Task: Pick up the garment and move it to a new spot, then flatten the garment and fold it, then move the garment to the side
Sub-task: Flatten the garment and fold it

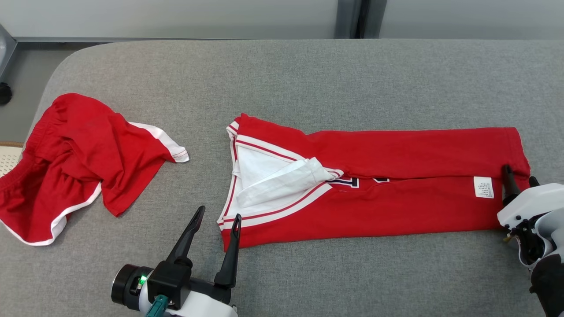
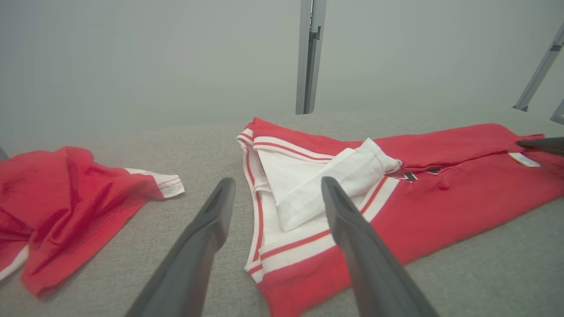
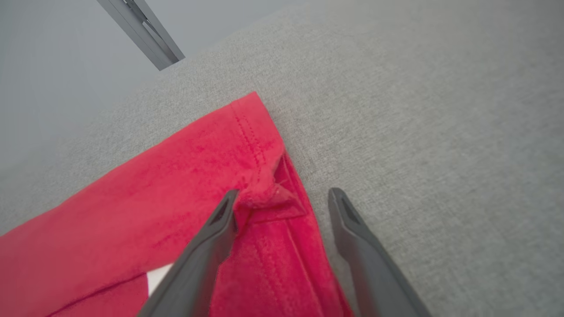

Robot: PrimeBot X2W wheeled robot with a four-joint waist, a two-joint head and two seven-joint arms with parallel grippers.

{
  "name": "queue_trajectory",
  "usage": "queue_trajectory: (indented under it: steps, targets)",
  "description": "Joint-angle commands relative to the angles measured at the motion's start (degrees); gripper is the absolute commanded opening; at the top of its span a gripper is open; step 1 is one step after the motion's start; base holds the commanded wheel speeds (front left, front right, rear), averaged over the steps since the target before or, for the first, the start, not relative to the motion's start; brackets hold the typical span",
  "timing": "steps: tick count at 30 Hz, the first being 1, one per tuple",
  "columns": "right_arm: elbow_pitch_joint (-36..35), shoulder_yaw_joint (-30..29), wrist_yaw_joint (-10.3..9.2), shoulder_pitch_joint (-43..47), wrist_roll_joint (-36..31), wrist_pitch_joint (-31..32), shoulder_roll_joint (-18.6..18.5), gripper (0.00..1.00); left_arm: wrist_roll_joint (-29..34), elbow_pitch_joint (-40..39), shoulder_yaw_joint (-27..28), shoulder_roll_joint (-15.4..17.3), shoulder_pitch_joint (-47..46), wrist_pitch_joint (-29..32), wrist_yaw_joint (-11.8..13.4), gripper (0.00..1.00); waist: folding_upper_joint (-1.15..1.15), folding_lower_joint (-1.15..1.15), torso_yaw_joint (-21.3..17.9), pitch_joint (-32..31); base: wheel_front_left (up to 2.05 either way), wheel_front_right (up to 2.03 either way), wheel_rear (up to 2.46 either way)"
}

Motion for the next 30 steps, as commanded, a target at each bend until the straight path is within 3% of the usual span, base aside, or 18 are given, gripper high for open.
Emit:
queue_trajectory:
  steps: [1, 3, 5, 6, 8, 22, 30]
  targets:
    - [0.5, 0.2, -0.01, 0.6, 0.0, 1.0, 0.5, 1.0, -0.3, 0.0, 0.0, 0.2, -0.9, -0.2, 0.2, 0.99, 0.0, 0.0, -0.1, -0.2, 0.0, 0.0, 0.0]
    - [0.8, 0.3, -0.01, 1.2, 0.0, 2.3, 1.2, 0.96, -0.6, 0.0, -0.1, 0.2, -0.9, -0.2, 0.3, 0.98, 0.0, 0.0, -0.3, -0.4, 0.0, 0.0, 0.0]
    - [1.0, 0.5, -0.01, 1.5, -0.2, 2.5, 1.7, 0.47, -0.8, -0.1, -0.3, 0.2, -1.0, -0.2, 0.3, 0.96, 0.0, 0.0, -0.5, -0.6, 0.0, 0.0, 0.0]
    - [1.1, 0.6, -0.01, 1.7, -0.2, 2.6, 1.9, 0.37, -0.8, -0.1, -0.4, 0.2, -1.0, -0.2, 0.3, 0.96, 0.0, 0.0, -0.6, -0.8, 0.0, 0.0, 0.0]
    - [1.2, 0.7, -0.01, 1.9, -0.3, 2.8, 2.0, 0.0, -0.8, -0.1, -0.4, 0.2, -1.1, -0.2, 0.3, 0.95, 0.0, 0.0, -0.8, -0.9, 0.0, 0.0, 0.0]
    - [-0.2, 1.2, -0.03, -0.6, -0.1, -1.3, -3.0, 0.0, 0.0, -0.2, 0.9, 0.2, -0.5, -0.2, -0.5, 0.97, 0.0, 0.0, -2.4, -1.9, 0.0, 0.0, 0.0]
    - [-2.7, 2.6, -0.02, -1.3, 0.5, -0.5, -5.5, 0.0, 0.0, 0.2, 0.9, 0.1, -0.3, -0.2, -1.0, 1.0, 0.0, 0.0, -3.7, -3.0, 0.0, 0.0, 0.0]
